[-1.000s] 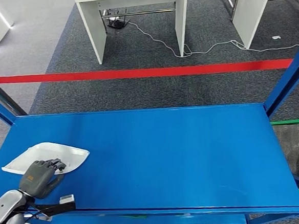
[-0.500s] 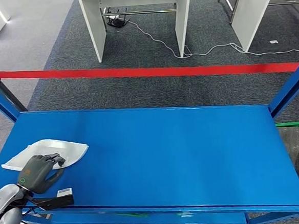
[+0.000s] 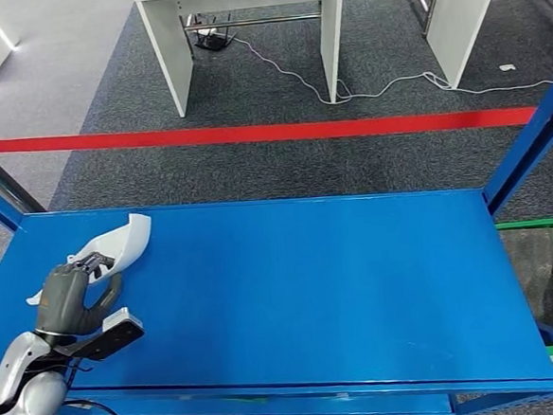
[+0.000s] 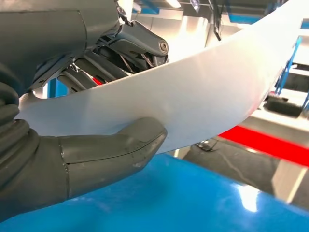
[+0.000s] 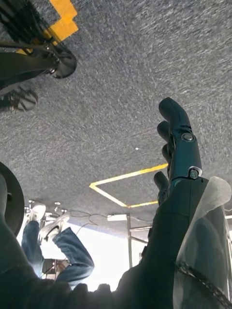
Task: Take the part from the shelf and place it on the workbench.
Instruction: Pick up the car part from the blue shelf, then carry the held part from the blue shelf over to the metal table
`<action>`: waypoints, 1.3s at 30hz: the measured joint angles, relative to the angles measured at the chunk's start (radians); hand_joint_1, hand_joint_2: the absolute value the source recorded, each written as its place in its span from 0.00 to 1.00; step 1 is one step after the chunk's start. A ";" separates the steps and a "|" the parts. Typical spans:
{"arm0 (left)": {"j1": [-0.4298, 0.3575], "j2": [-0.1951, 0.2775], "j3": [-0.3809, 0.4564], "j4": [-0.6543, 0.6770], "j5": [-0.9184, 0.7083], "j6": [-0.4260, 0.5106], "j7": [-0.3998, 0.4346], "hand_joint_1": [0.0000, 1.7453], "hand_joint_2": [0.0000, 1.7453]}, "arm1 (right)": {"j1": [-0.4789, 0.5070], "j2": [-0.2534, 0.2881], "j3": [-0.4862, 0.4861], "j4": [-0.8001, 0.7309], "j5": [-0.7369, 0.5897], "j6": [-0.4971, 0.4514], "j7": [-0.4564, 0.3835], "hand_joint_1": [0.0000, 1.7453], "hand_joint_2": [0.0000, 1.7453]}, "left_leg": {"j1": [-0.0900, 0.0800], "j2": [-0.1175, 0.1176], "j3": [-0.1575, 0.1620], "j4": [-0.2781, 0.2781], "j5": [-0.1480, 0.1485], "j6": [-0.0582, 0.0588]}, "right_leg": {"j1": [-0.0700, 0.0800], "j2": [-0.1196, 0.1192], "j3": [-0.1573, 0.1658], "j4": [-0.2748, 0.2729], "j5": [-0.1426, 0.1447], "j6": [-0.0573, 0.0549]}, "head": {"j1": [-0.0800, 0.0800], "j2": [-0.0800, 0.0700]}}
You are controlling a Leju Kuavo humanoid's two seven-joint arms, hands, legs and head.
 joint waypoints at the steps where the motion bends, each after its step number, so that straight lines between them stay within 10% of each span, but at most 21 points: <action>1: 0.002 -0.017 0.009 -0.009 0.019 0.002 -0.008 1.00 1.00 | 0.000 0.000 -0.002 0.000 0.001 0.000 0.000 0.00 1.00 | 0.000 0.000 -0.019 0.038 -0.006 0.000 | 0.000 0.000 0.001 0.000 -0.001 0.000 | 0.000 0.000; 6: 0.004 -0.084 0.070 -0.067 0.121 0.006 -0.060 1.00 1.00 | -0.001 0.005 -0.008 0.000 0.015 0.002 0.000 0.00 1.00 | -0.003 -0.001 0.077 -0.202 0.138 0.017 | 0.003 0.005 0.005 0.002 -0.006 0.009 | 0.000 0.000; 11: 0.007 -0.127 0.107 -0.127 0.225 -0.042 -0.114 1.00 1.00 | -0.001 0.005 -0.008 0.000 0.023 0.004 -0.005 0.00 1.00 | -0.003 -0.002 0.090 -0.256 0.141 0.036 | 0.005 0.003 -0.011 0.012 -0.016 0.035 | 0.002 0.000; 15: 0.010 -0.159 0.122 -0.157 0.263 -0.048 -0.137 1.00 1.00 | 0.000 0.006 -0.009 0.000 0.025 0.004 -0.006 0.00 1.00 | -0.002 0.001 0.092 -0.260 0.143 0.051 | 0.005 0.003 -0.117 0.229 -0.121 0.044 | 0.004 0.000; 17: 0.015 -0.178 0.129 -0.170 0.293 -0.055 -0.153 1.00 1.00 | 0.001 0.007 -0.010 0.000 0.028 0.004 -0.006 0.00 1.00 | -0.004 0.000 0.093 -0.260 0.142 0.053 | 0.005 0.003 -0.148 0.284 -0.122 0.047 | 0.004 0.000; 22: 0.023 -0.223 0.147 -0.216 0.335 -0.061 -0.175 1.00 1.00 | -0.002 0.007 -0.016 0.000 0.032 0.003 -0.007 0.00 1.00 | -0.010 -0.003 0.094 -0.250 0.134 0.040 | 0.006 -0.001 -0.025 0.021 0.005 0.035 | 0.003 0.000; 27: 0.029 -0.242 0.152 -0.242 0.343 -0.059 -0.178 1.00 1.00 | -0.002 0.010 -0.022 0.000 0.032 0.001 -0.008 0.00 1.00 | -0.008 -0.002 0.079 -0.216 0.108 0.015 | 0.003 -0.001 -0.013 -0.001 0.010 0.013 | 0.001 0.000; 32: 0.045 -0.269 0.165 -0.268 0.388 -0.022 -0.195 1.00 1.00 | -0.002 0.012 -0.029 0.000 0.033 -0.003 -0.010 0.00 1.00 | 0.000 -0.002 -0.024 0.029 0.001 -0.003 | 0.000 -0.002 -0.012 -0.002 0.012 0.006 | -0.002 0.000; 36: 0.060 -0.301 0.166 -0.306 0.393 0.033 -0.218 1.00 1.00 | -0.002 0.018 -0.033 0.000 0.035 -0.006 -0.010 0.00 1.00 | 0.000 -0.003 0.077 -0.180 0.113 0.007 | 0.002 0.000 -0.010 0.001 0.012 0.010 | -0.002 0.000; 39: 0.078 -0.321 0.168 -0.330 0.389 0.078 -0.234 1.00 1.00 | -0.003 0.021 -0.033 0.000 0.037 -0.010 -0.011 0.00 1.00 | -0.006 -0.003 0.101 -0.244 0.129 0.019 | 0.006 0.001 -0.018 0.002 0.018 0.026 | -0.001 0.000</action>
